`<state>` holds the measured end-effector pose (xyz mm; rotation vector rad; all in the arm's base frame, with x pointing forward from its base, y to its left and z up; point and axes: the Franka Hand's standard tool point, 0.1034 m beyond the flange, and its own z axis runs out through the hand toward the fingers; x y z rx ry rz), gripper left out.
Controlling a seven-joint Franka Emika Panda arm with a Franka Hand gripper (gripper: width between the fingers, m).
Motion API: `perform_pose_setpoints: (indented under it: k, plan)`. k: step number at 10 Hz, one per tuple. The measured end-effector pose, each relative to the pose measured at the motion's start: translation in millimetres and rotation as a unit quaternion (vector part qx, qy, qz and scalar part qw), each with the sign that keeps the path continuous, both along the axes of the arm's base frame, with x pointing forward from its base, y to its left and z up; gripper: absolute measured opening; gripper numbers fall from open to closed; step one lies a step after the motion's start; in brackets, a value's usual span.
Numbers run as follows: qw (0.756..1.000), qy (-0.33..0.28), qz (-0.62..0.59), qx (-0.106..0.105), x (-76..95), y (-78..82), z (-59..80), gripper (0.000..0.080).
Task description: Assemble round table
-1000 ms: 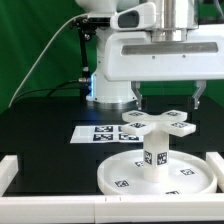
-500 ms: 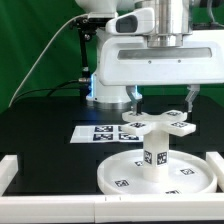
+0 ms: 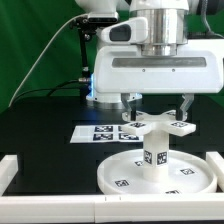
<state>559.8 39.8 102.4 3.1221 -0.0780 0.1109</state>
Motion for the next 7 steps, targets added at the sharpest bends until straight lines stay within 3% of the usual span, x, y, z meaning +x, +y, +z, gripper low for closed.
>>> perform_pose_setpoints:
  k: [4, 5, 7]
  plan:
    - [1.0, 0.002, -0.014, -0.001, -1.1, -0.9, -3.0, 0.0637]
    - [1.0, 0.002, -0.022, 0.0, -1.1, -1.0, -3.0, 0.0466]
    - [0.995, 0.001, -0.095, 0.005, -1.1, -0.9, -3.0, 0.0438]
